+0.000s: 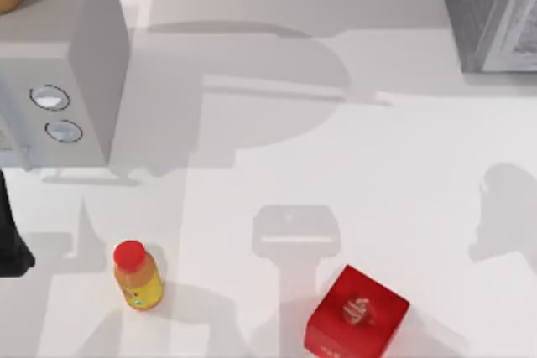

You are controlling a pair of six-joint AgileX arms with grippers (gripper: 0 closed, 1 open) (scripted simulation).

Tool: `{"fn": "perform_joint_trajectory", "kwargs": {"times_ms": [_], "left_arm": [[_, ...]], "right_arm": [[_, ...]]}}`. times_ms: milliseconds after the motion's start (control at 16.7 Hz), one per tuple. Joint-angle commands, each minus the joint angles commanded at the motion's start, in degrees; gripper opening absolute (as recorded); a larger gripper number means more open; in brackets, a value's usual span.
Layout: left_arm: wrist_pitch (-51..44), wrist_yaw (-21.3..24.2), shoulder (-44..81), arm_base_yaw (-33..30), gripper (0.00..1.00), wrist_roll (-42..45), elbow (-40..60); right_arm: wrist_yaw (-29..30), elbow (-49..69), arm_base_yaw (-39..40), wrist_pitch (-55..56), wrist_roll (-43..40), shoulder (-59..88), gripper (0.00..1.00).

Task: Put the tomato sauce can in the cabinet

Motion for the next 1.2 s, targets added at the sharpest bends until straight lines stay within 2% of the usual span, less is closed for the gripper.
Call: {"fn": "perform_joint_trajectory", "kwargs": {"times_ms": [180,360,840,1200], "left_arm": [[0.00,0.00,0.00,0.00,1.00,0.00,0.00],[0.00,0.00,0.00,0.00,1.00,0.00,0.00],[0.00,0.00,0.00,0.00,1.00,0.00,0.00],[0.00,0.00,0.00,0.00,1.00,0.00,0.00]], "right_arm": [[7.22,-5.12,-0.85,-5.97,0.03,-10.88,0.00],[11.35,-7.92,-1.19,-9.07,-0.02,-16.83,0.00],[12.01,-7.70,-1.02,-9.51,0.06,-17.30,0.00],[13.76,7.31,0.37,-12.66,-0.44,-7.47,0.00]]}}
